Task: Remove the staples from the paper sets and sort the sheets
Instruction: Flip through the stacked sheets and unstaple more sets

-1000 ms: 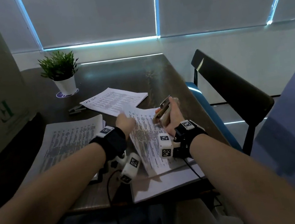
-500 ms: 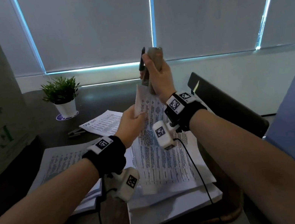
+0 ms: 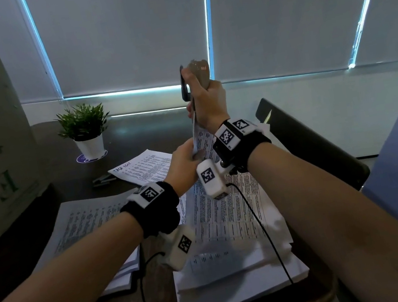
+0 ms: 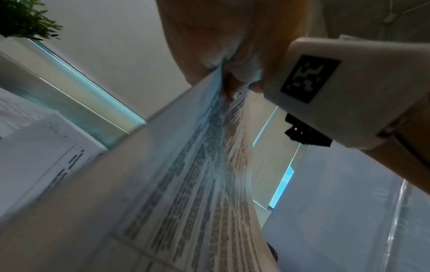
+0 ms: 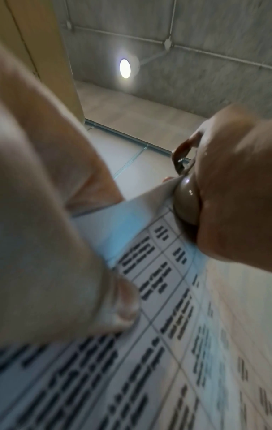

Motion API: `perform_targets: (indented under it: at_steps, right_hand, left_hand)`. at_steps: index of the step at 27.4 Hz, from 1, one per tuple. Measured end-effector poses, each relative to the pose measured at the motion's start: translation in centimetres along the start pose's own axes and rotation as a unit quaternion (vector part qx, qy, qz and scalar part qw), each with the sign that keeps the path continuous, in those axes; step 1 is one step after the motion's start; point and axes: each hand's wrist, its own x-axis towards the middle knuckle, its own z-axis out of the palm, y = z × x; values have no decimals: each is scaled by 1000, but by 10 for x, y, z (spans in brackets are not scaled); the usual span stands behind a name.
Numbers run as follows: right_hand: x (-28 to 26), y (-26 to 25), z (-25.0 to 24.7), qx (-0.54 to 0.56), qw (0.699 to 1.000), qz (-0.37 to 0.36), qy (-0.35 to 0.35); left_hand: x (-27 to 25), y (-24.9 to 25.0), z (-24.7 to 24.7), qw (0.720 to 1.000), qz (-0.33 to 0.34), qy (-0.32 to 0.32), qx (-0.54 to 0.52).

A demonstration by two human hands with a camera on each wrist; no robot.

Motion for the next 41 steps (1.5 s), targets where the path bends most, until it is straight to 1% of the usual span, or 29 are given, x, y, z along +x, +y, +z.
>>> perform_targets:
  at_steps: [2,3,4,5,6,8,9,11,12,13,14,15,17,18,19,20,21,22,23,24,25,26,27,29,30,31,32,35,41]
  right_hand:
    - [3,3,-2,14,999,14,27]
    - [6,6,-5,39,998,18,48]
    - [9,9,-10,74,995,17,71]
    - [12,12,-14,105,990,15,96]
    - [15,18,-19,121,985,15,125]
    - [16,37,-27,134,974,54,172]
    - [12,50,-29,139,970,95,177]
    - [-1,81,-34,122,961,177,171]
    - [-10,96,-37,109,957,210,171]
    - [-18,110,-40,104,950,241,169]
    - [-25,122,-42,106,942,272,166]
    - [-31,131,-44,110,932,302,166]
    - [-39,145,-49,108,915,350,167]
    - [-41,149,-51,103,910,366,163]
    - [-42,151,-53,103,906,379,159]
    - [-44,152,-55,104,901,390,158]
    - [-46,152,-56,108,896,400,160]
    - [-48,152,-58,118,891,406,166]
    - [-52,151,-59,138,887,407,171]
    - [-55,152,-59,163,881,408,175]
    - [-60,152,-61,190,874,412,176]
    - [-65,151,-61,210,868,416,173]
    - [-70,150,-61,225,865,416,170]
    - [-75,151,-61,235,864,413,163]
    - [-78,153,-62,233,865,416,159]
    - [-80,154,-64,232,865,417,155]
    - [-83,154,-66,230,867,416,150]
    - [-89,155,-76,223,878,402,131]
    - [-96,162,-85,232,889,386,86]
  left_hand:
    - [-2,-9,-3,996,-43,-65,-48]
    - [-4,-20,-7,988,-90,-100,-73]
    - [-6,-32,-12,982,-135,-107,-80]
    - [-7,-48,-19,978,-180,-77,-71]
    - [-6,-64,-28,974,-217,-21,-68]
    - [3,-90,-48,952,-278,82,-101]
    - [11,-99,-58,950,-287,97,-79]
    - [30,-106,-79,929,-358,89,12]
    - [39,-111,-85,927,-341,89,128]
    - [44,-116,-89,914,-338,63,217]
    - [53,-120,-93,910,-323,49,257]
    - [64,-131,-96,908,-320,38,267]
    - [82,-149,-97,914,-332,12,231]
    - [83,-157,-95,920,-335,28,199]
    - [86,-165,-96,917,-369,37,145]
    - [90,-177,-99,913,-383,51,129]
    - [97,-185,-104,906,-389,72,148]
    - [95,-188,-105,891,-397,70,209]
    - [88,-181,-102,881,-388,86,256]
    - [79,-162,-94,886,-328,77,318]
    - [62,-138,-81,910,-235,36,341]
    - [42,-111,-68,930,-146,-50,334]
    - [21,-84,-53,924,-81,-164,336]
    - [-19,-52,-29,858,-23,-372,354]
    - [-39,-44,-19,819,-17,-437,371]
    - [-55,-43,-14,790,-19,-475,387]
    - [-69,-41,-11,771,-24,-493,402]
    - [-92,-45,-5,746,-12,-502,438]
    - [-95,-38,-8,774,13,-500,389]
